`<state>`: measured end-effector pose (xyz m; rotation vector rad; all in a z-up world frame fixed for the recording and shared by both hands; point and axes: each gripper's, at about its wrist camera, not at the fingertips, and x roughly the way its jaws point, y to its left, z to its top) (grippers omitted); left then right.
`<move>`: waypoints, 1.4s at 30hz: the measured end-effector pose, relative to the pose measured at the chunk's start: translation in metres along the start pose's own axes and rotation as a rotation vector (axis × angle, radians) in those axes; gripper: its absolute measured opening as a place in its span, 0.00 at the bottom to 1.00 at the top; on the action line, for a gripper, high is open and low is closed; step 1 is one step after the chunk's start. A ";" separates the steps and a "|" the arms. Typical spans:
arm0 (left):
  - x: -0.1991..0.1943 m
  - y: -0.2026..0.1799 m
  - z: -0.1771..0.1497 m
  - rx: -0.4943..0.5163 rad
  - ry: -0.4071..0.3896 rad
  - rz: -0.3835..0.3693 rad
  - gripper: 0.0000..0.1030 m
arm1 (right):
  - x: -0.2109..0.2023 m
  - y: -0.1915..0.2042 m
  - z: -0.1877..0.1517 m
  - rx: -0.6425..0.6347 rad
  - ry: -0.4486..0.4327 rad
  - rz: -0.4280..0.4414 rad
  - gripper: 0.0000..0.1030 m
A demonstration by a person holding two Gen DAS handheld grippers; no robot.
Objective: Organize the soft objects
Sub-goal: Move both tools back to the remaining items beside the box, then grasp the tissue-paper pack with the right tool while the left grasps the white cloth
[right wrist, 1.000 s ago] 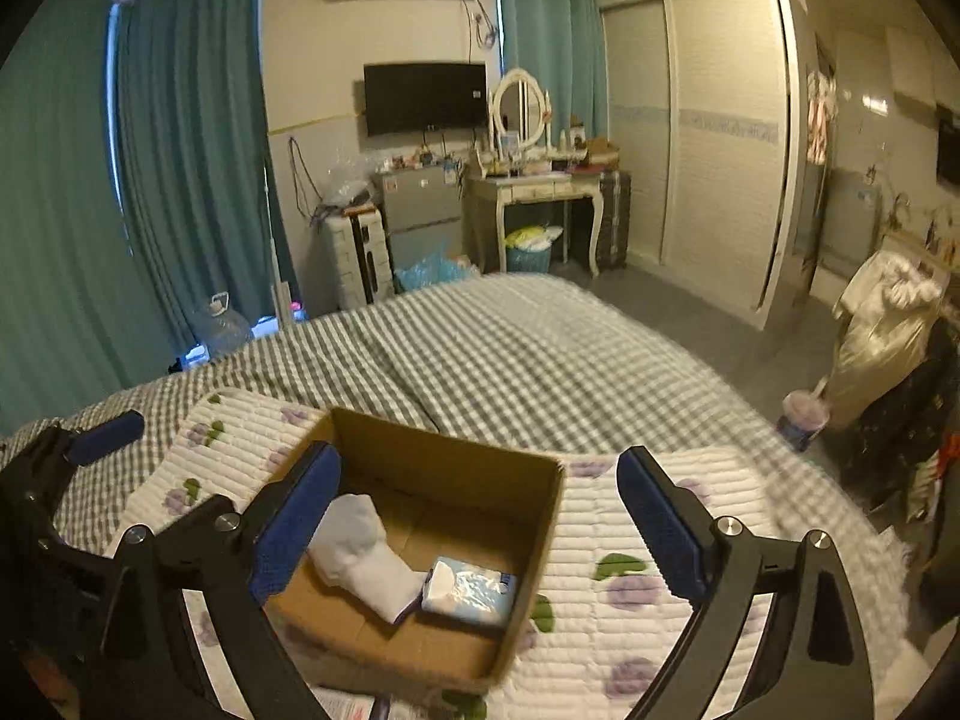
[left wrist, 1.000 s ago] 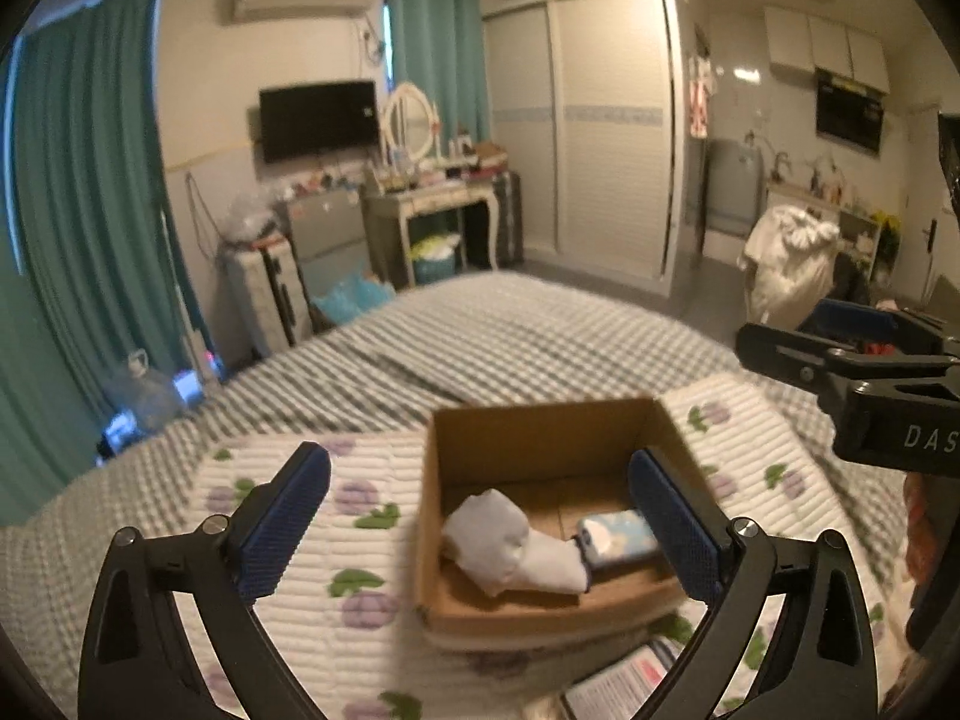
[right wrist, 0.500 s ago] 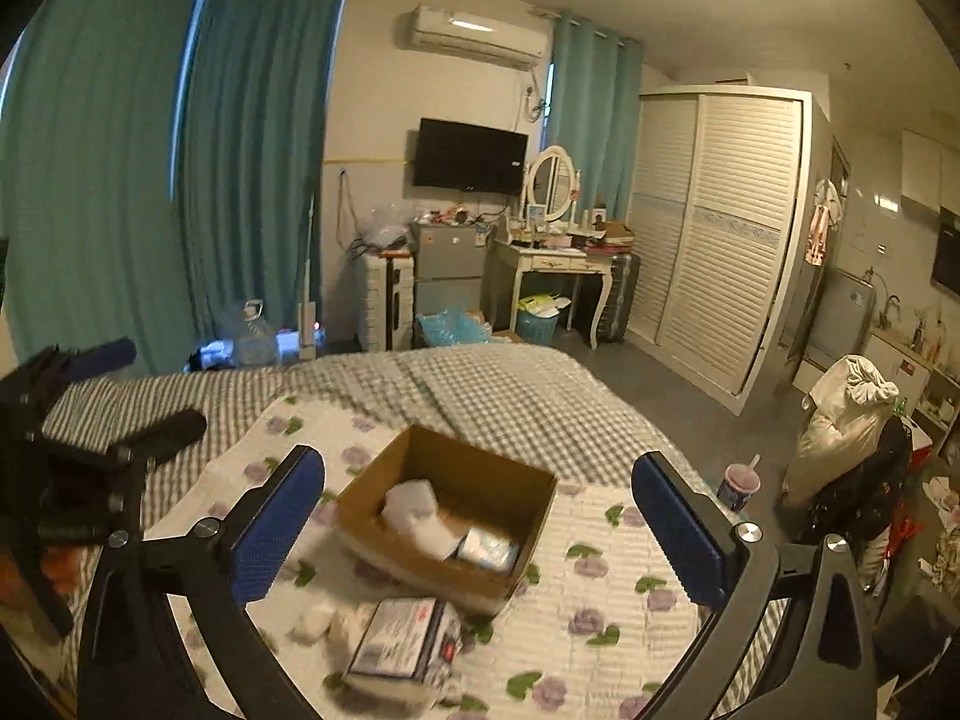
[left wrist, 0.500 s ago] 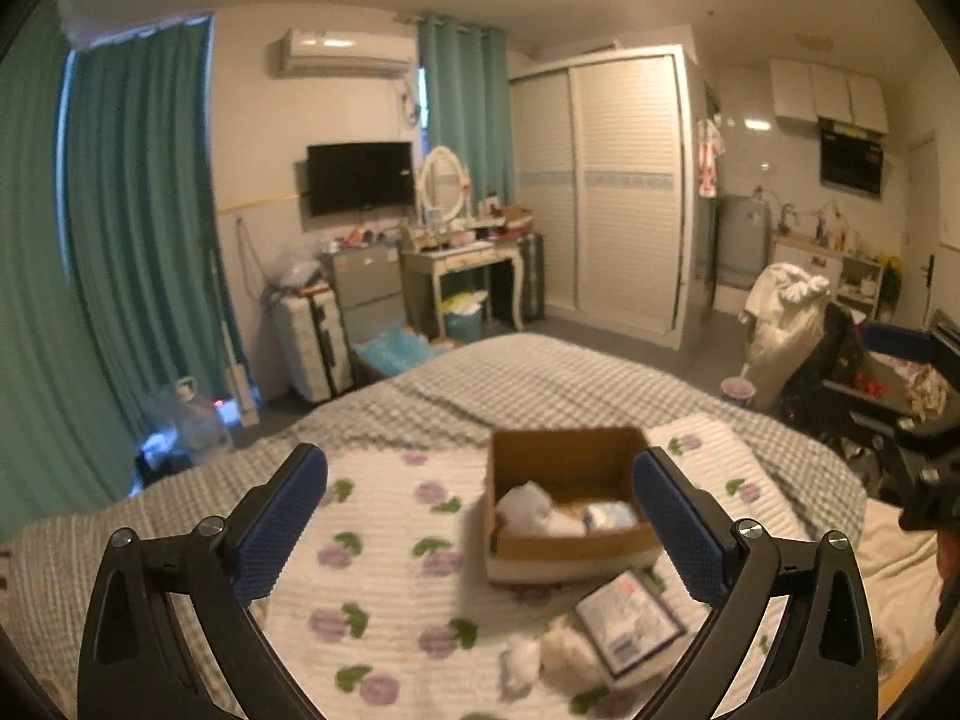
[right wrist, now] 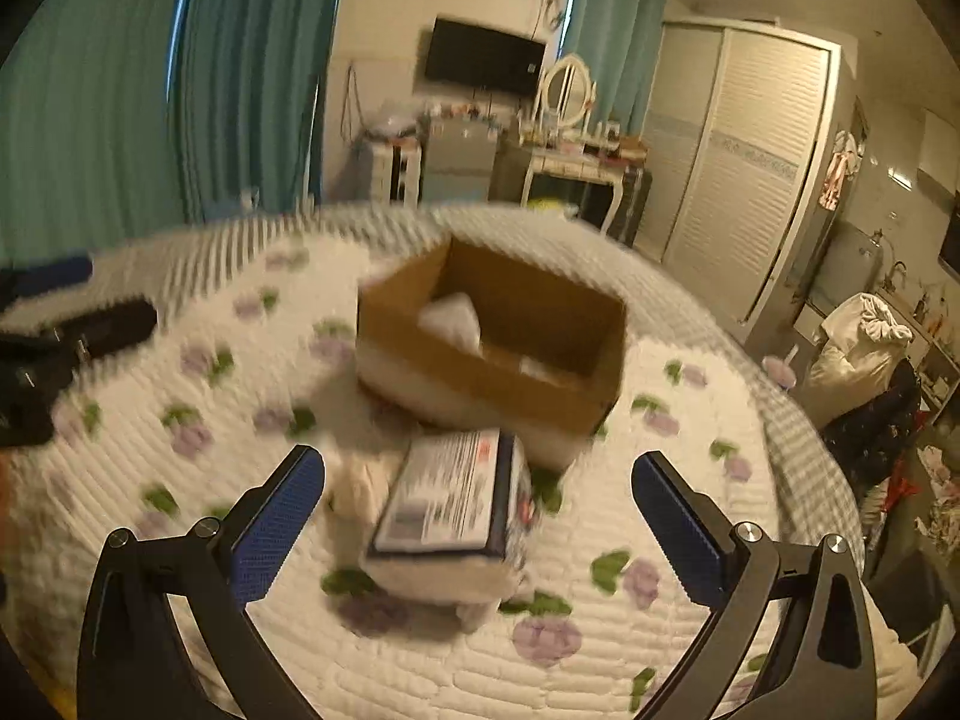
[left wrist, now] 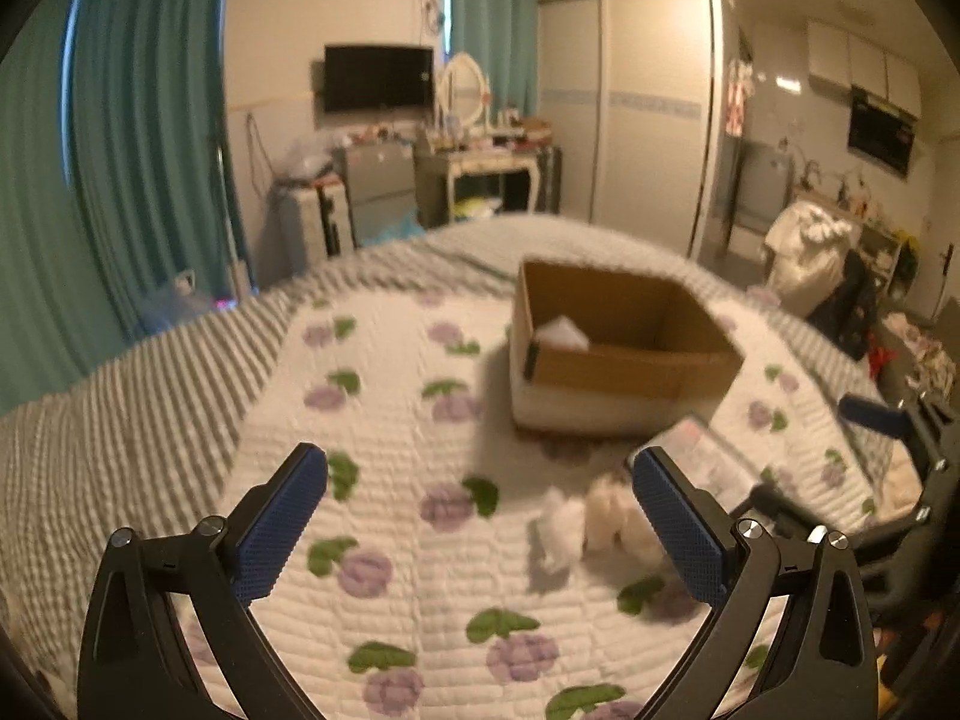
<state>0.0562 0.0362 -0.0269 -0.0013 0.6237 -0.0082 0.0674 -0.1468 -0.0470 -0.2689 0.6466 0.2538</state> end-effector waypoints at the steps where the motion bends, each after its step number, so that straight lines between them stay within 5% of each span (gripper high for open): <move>1: 0.005 0.000 -0.006 -0.005 0.012 -0.001 1.00 | 0.014 0.007 -0.012 -0.028 0.038 0.011 1.00; 10: 0.040 -0.015 -0.035 0.025 0.115 -0.009 1.00 | 0.072 0.017 -0.049 -0.087 0.147 0.017 0.99; 13: 0.042 -0.017 -0.038 0.029 0.124 0.002 1.00 | 0.079 0.014 -0.053 -0.068 0.157 0.031 0.88; 20: 0.041 -0.031 -0.038 0.042 0.141 -0.010 1.00 | 0.064 -0.003 -0.049 0.001 0.110 0.073 0.72; 27: 0.051 -0.069 -0.041 0.049 0.170 -0.038 0.98 | 0.036 -0.056 -0.028 0.156 0.011 0.042 0.69; 30: 0.061 -0.087 -0.044 0.074 0.190 -0.062 0.86 | 0.031 -0.076 -0.026 0.214 -0.003 0.025 0.69; 33: 0.077 -0.104 -0.046 0.108 0.205 -0.079 0.84 | 0.031 -0.087 -0.026 0.247 -0.007 0.025 0.69; 36: 0.092 -0.111 -0.045 0.133 0.222 -0.077 0.68 | 0.034 -0.094 -0.028 0.273 -0.001 0.038 0.69; 42: 0.130 -0.115 -0.048 0.148 0.290 -0.081 0.67 | 0.040 -0.097 -0.031 0.279 0.005 0.052 0.69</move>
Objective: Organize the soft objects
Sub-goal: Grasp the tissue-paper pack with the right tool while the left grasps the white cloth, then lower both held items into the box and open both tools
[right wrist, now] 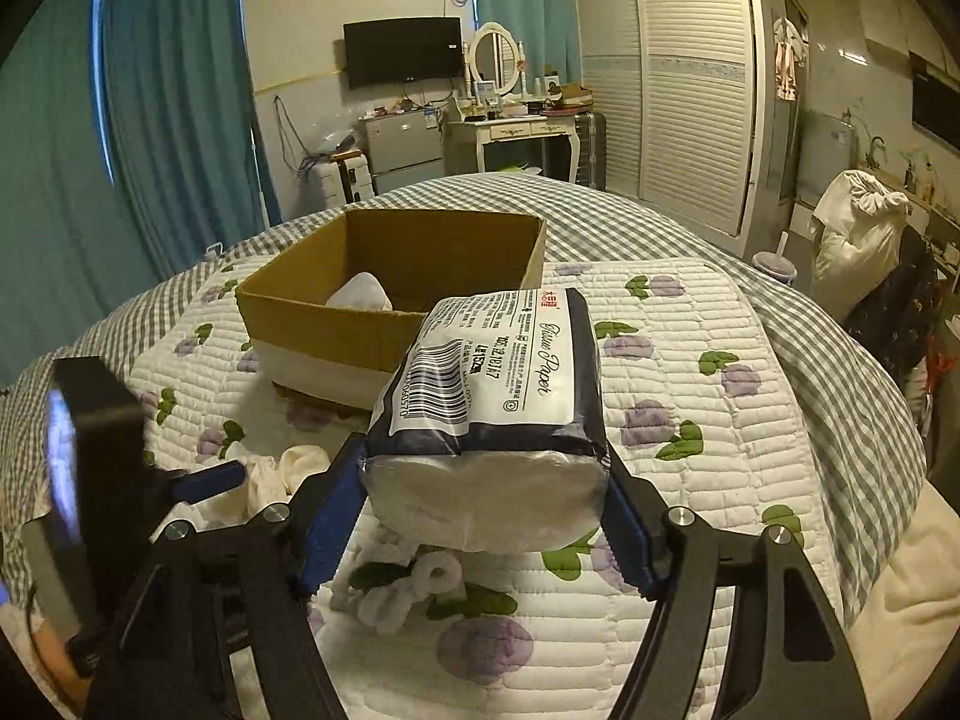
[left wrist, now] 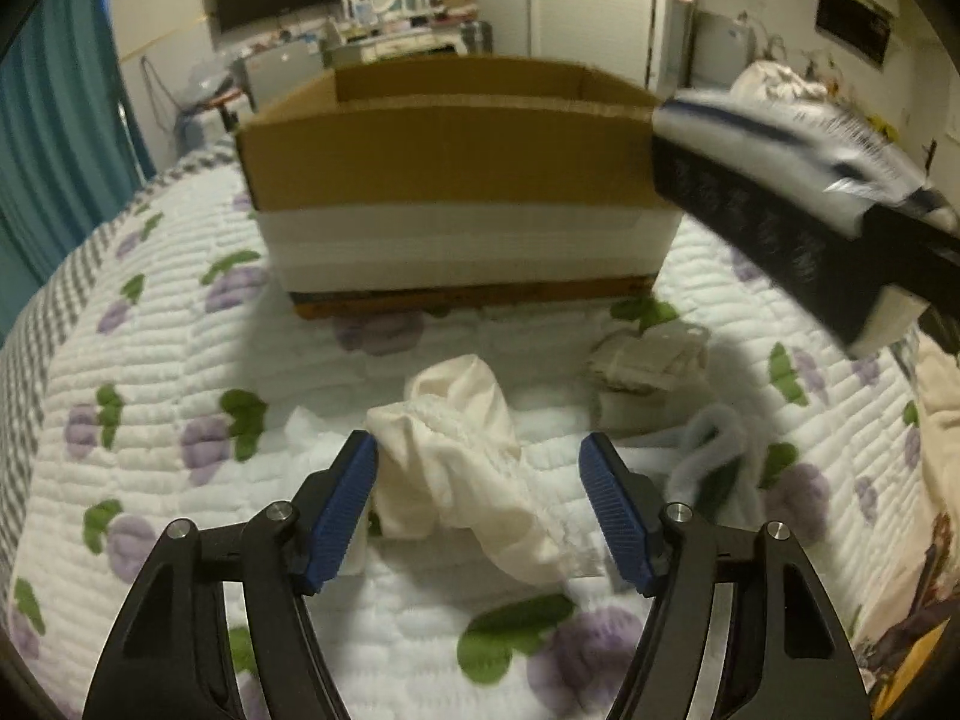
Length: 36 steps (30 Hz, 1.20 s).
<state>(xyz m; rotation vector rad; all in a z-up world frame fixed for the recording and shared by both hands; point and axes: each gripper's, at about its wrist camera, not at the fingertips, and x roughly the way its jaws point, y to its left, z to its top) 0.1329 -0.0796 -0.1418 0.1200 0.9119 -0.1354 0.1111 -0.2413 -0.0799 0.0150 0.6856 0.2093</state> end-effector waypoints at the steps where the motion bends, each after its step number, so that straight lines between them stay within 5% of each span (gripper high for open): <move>1: 0.006 0.000 0.000 0.005 0.019 0.002 0.65 | 0.001 0.000 0.000 0.000 0.002 0.002 0.69; 2: 0.009 0.002 -0.001 0.000 0.031 0.005 0.59 | 0.002 0.000 -0.001 0.002 0.005 0.005 0.69; 3: 0.012 0.004 -0.002 -0.005 0.049 0.000 0.41 | 0.003 0.000 -0.001 0.004 0.006 0.006 0.69; 7: 0.008 0.011 -0.006 -0.023 0.062 -0.020 0.22 | 0.003 -0.001 -0.001 0.005 0.007 0.009 0.69; 14: -0.046 0.014 0.002 -0.025 -0.030 -0.038 0.22 | -0.004 -0.001 0.001 0.004 -0.011 0.013 0.69; 23: -0.125 0.028 0.062 -0.039 -0.211 -0.082 0.22 | -0.041 0.005 0.045 -0.004 -0.132 0.069 0.69; 30: -0.124 0.043 0.116 -0.035 -0.278 -0.055 0.22 | -0.032 0.009 0.112 -0.021 -0.225 0.122 0.69; 36: -0.079 0.056 0.151 -0.051 -0.266 -0.029 0.22 | 0.013 0.008 0.141 -0.035 -0.216 0.143 0.69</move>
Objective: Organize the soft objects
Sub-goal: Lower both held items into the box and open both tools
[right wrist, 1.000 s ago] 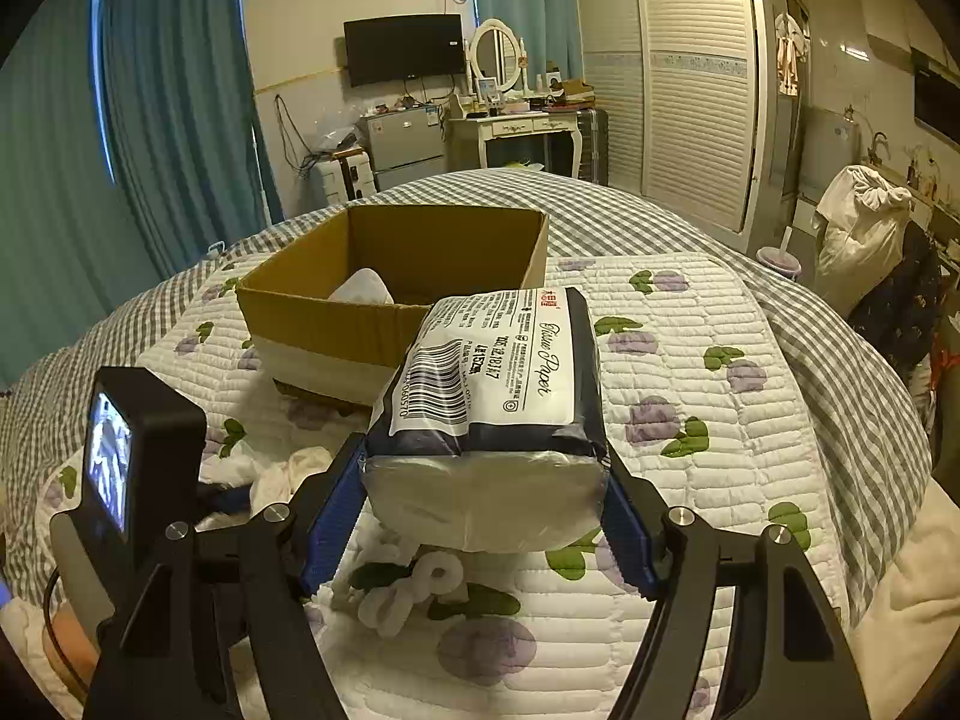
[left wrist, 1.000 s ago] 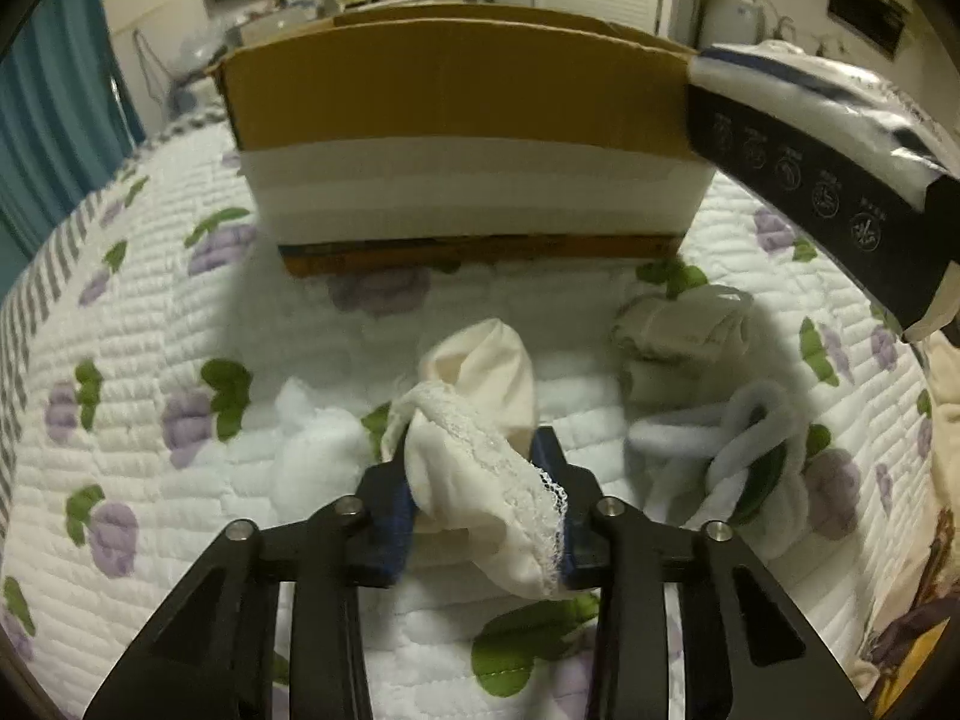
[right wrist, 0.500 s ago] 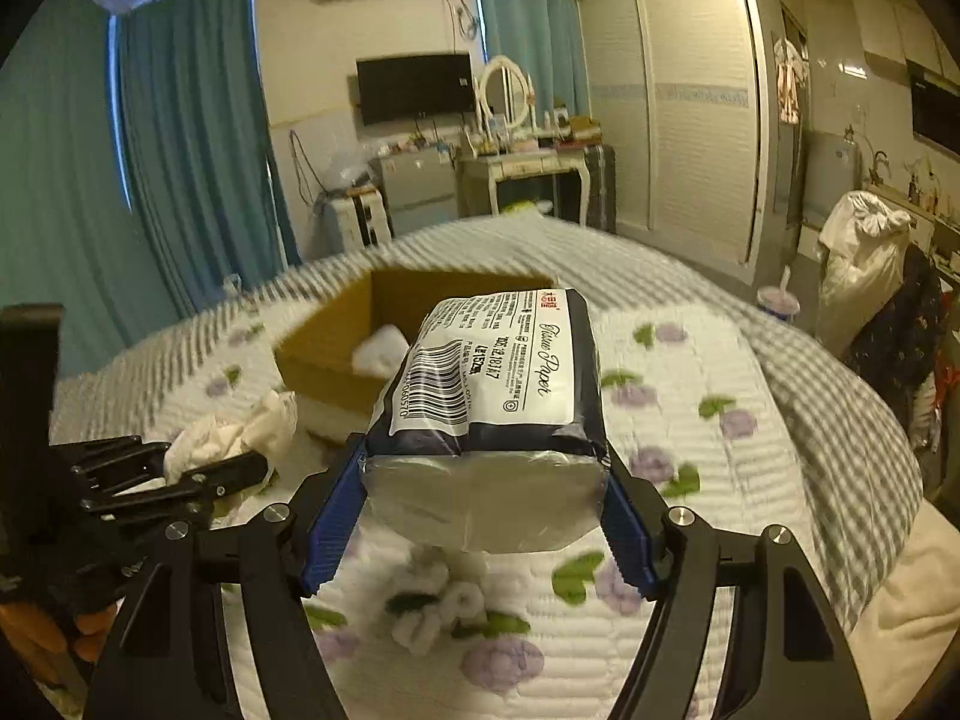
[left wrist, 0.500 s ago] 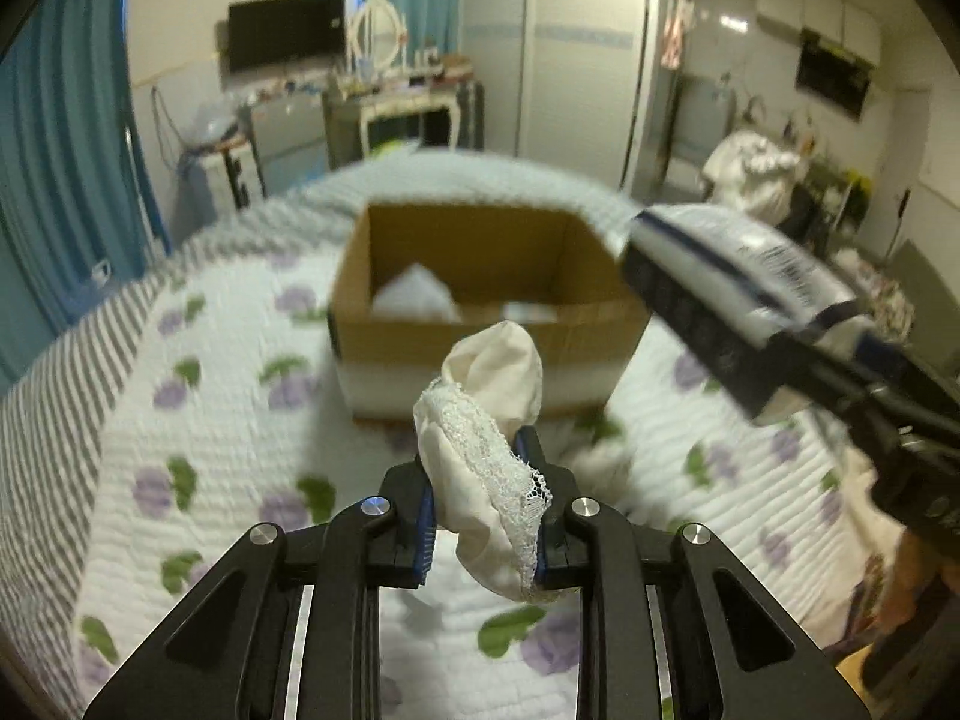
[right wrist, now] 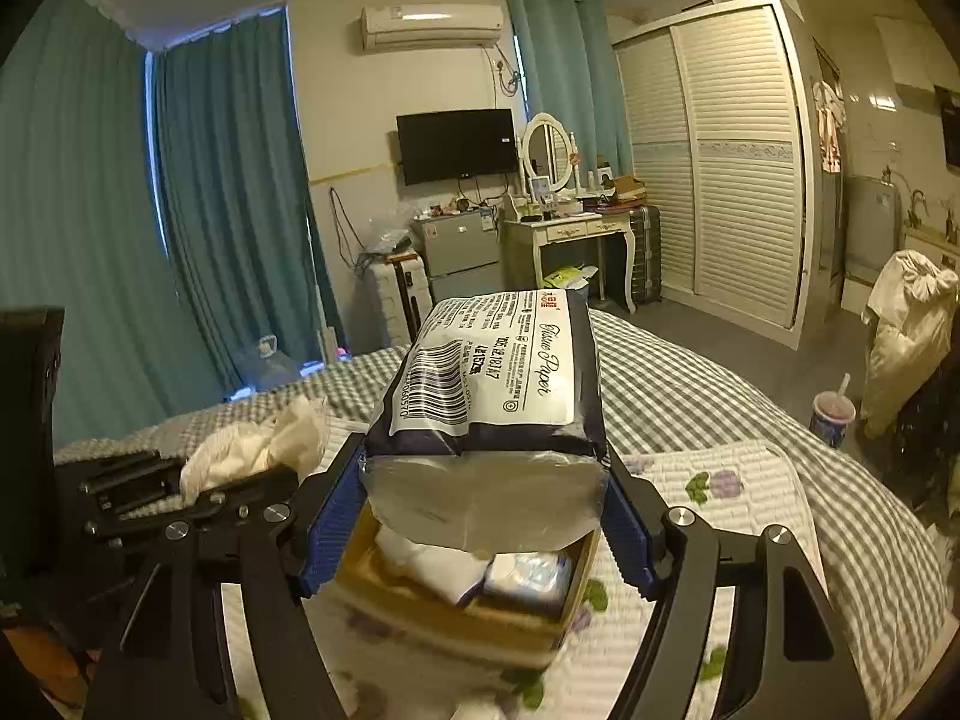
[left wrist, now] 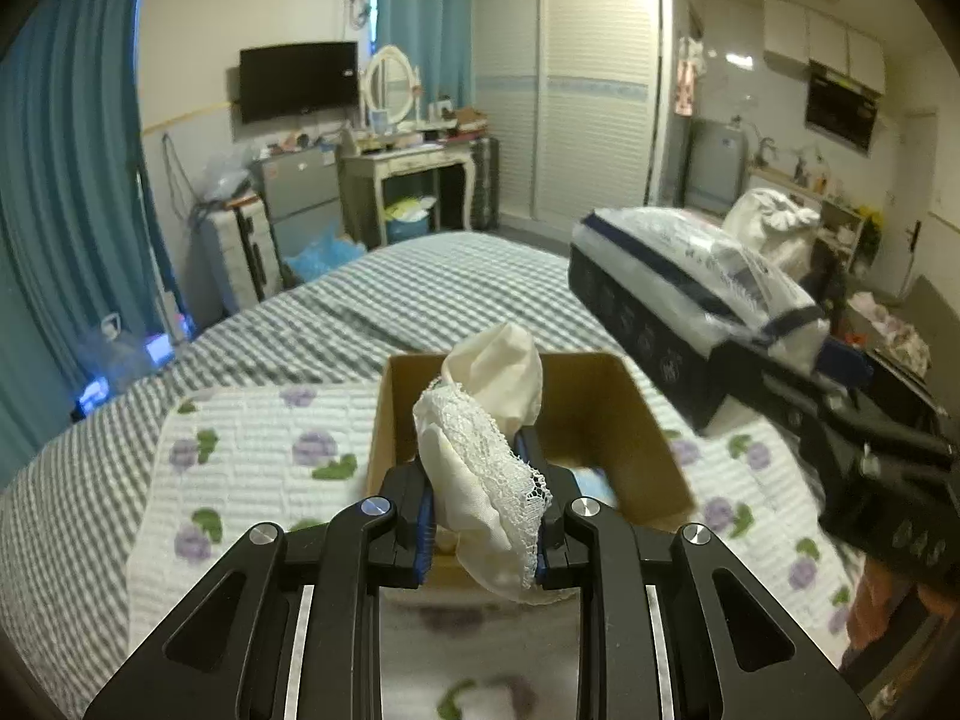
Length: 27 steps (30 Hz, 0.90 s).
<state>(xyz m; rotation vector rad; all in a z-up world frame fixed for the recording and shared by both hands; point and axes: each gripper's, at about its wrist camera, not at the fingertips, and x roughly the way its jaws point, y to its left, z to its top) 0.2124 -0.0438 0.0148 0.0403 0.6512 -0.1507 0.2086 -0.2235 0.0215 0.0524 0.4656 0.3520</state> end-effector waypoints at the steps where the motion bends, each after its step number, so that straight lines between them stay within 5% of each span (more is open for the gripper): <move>1: 0.014 0.001 0.001 0.003 0.012 -0.003 0.22 | 0.010 -0.002 -0.002 -0.002 0.010 0.001 0.69; 10: 0.097 0.007 -0.012 0.029 0.103 0.017 0.22 | 0.102 -0.025 -0.056 0.028 0.144 0.003 0.69; 17: 0.109 0.003 -0.017 0.033 0.109 0.023 0.26 | 0.117 -0.042 -0.071 0.037 0.150 0.007 0.77; 21: 0.100 0.005 -0.017 0.013 0.082 0.072 0.79 | 0.108 -0.045 -0.061 0.051 0.144 0.002 0.81; 27: 0.048 0.009 -0.002 -0.030 0.021 0.062 0.84 | 0.054 -0.045 -0.031 0.060 0.090 -0.049 0.85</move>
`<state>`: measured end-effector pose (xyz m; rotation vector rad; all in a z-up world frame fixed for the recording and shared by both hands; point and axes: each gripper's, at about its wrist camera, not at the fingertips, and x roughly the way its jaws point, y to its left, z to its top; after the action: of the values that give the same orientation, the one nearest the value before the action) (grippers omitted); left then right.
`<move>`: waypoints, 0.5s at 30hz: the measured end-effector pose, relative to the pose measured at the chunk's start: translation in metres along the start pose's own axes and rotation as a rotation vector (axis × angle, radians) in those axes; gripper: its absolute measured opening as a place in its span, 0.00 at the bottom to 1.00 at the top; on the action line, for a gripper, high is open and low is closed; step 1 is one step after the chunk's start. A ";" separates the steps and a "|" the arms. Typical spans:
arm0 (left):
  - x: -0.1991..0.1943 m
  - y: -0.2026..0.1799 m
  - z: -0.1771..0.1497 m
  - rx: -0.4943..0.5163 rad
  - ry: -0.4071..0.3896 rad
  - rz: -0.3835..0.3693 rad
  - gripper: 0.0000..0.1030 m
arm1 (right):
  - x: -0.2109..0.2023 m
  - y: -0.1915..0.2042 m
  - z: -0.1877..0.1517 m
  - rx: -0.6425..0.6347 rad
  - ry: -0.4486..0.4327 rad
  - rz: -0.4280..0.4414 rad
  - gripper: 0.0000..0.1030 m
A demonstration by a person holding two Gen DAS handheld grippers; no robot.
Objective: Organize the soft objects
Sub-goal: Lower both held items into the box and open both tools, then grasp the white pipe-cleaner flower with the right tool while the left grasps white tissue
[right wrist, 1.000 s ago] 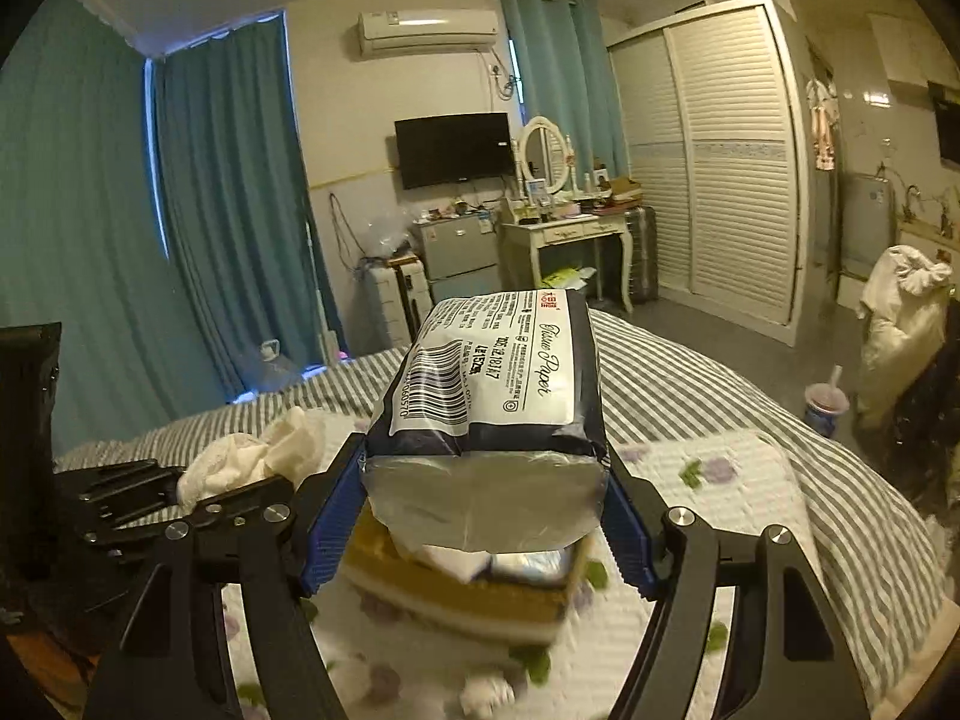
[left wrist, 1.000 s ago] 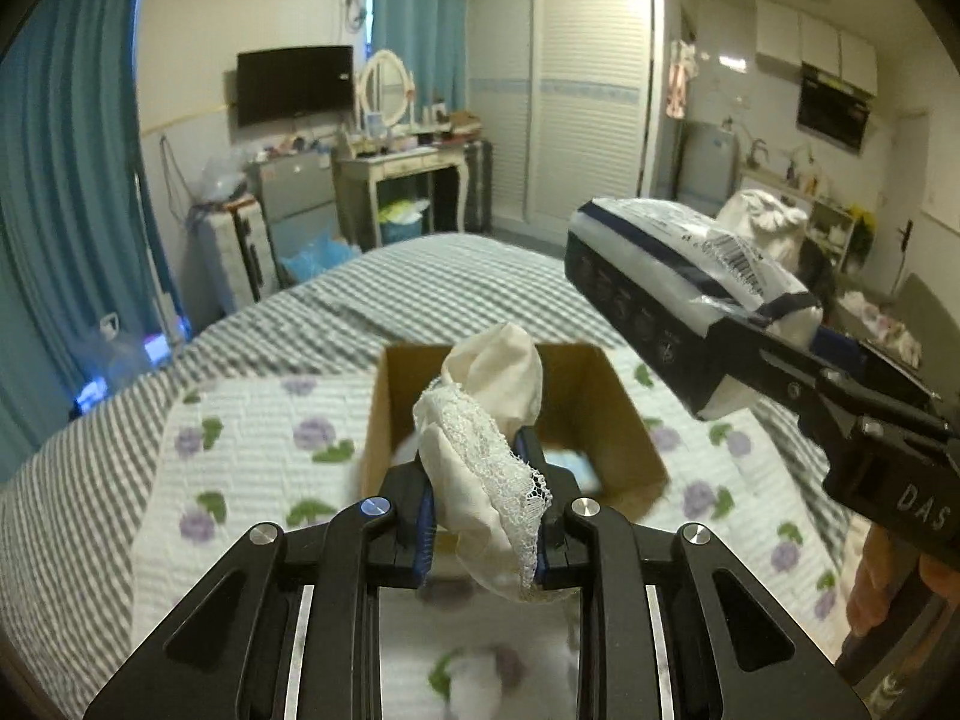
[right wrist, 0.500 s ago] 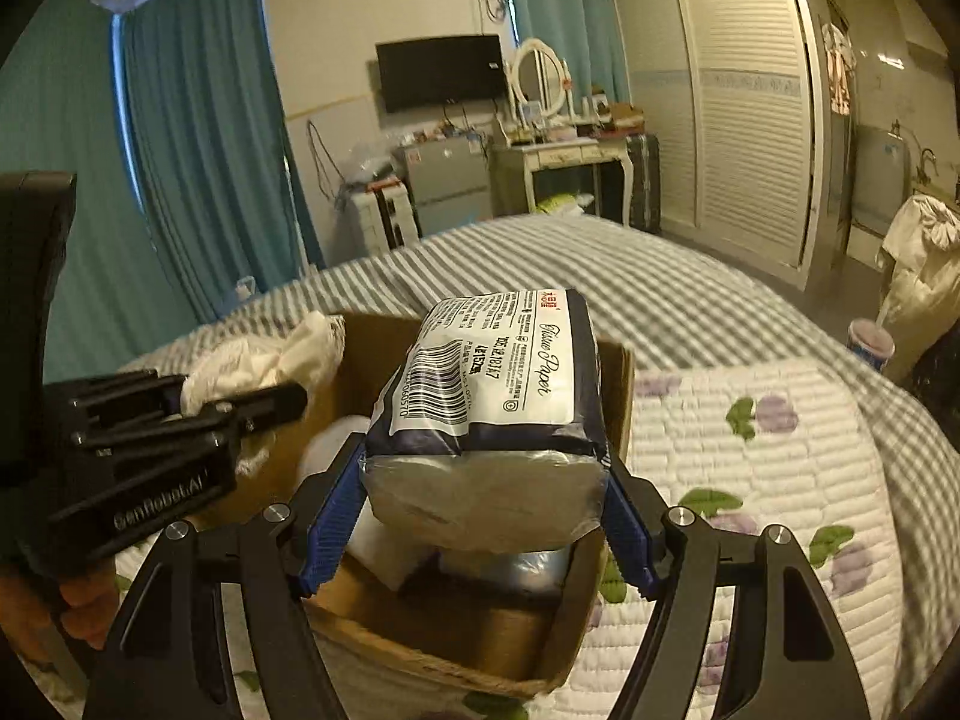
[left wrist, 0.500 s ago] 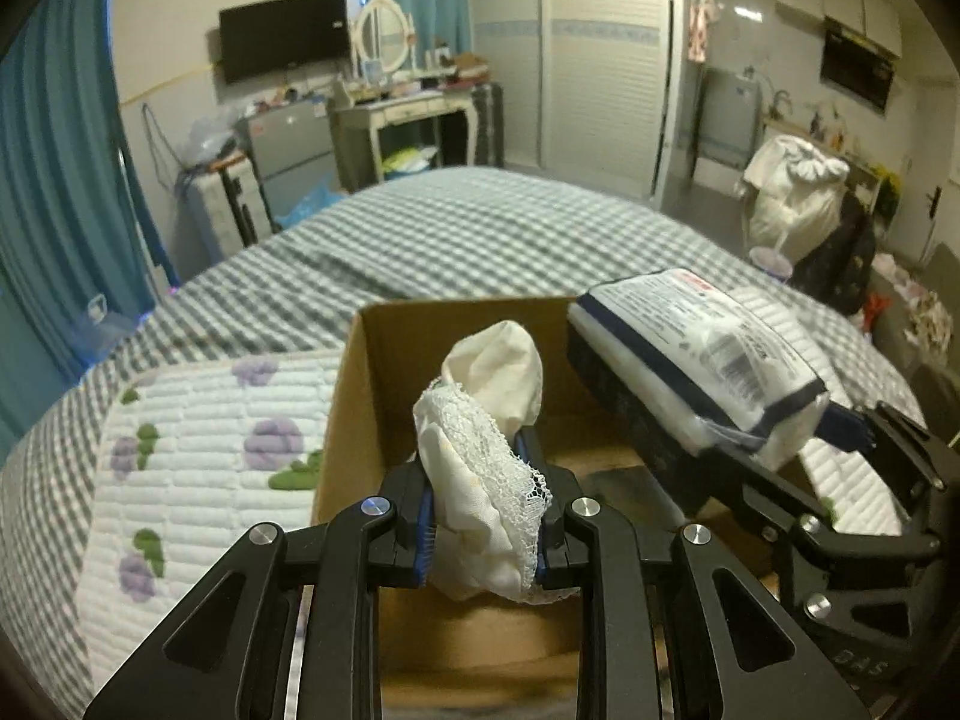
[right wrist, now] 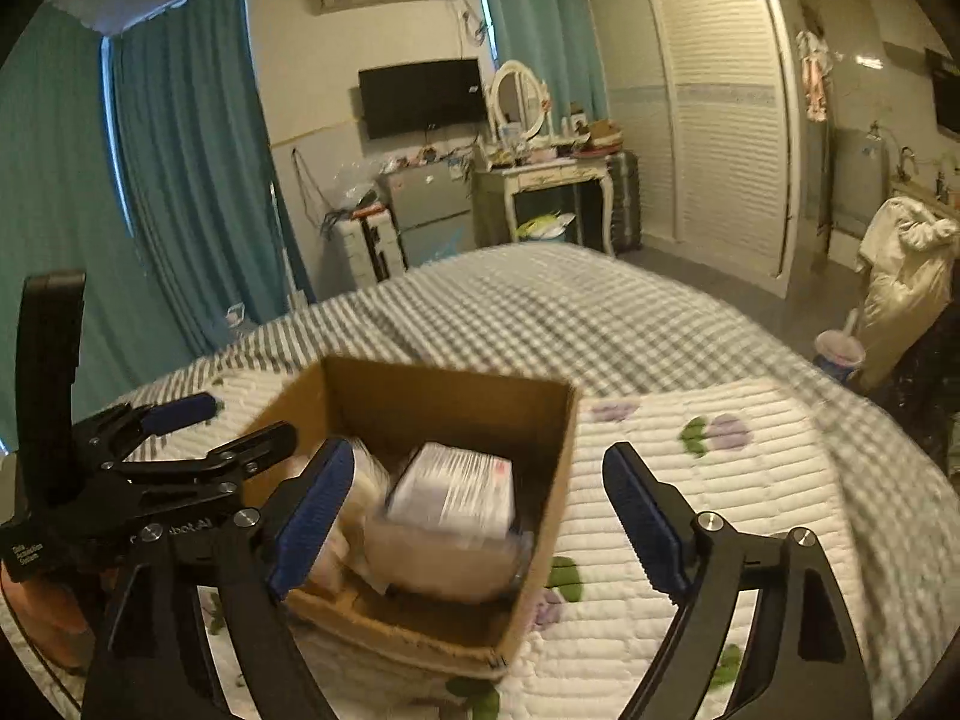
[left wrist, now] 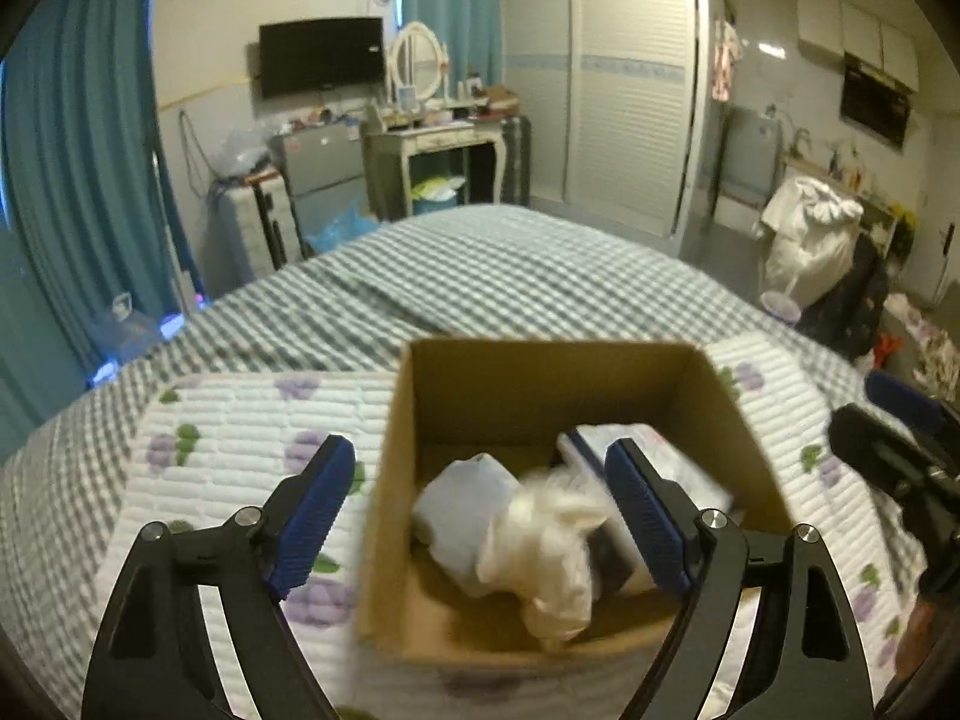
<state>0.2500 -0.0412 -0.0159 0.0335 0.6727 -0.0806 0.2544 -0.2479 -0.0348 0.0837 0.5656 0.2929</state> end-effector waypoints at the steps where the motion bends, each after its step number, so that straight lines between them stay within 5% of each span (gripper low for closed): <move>1: -0.018 0.000 0.004 0.002 -0.019 0.001 0.84 | -0.014 0.002 0.005 -0.003 -0.011 -0.006 0.87; 5: -0.076 -0.006 0.020 0.040 -0.084 0.010 0.85 | -0.072 0.012 0.021 -0.013 -0.045 -0.015 0.88; 9: -0.139 -0.010 0.026 0.044 -0.164 -0.012 1.00 | -0.131 0.028 0.034 -0.036 -0.068 -0.047 0.90; 15: -0.210 -0.014 0.013 0.059 -0.231 -0.018 1.00 | -0.221 0.060 0.045 -0.113 -0.142 -0.077 1.00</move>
<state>0.0931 -0.0427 0.1249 0.0734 0.4395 -0.1197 0.0855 -0.2561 0.1265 -0.0264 0.4095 0.2415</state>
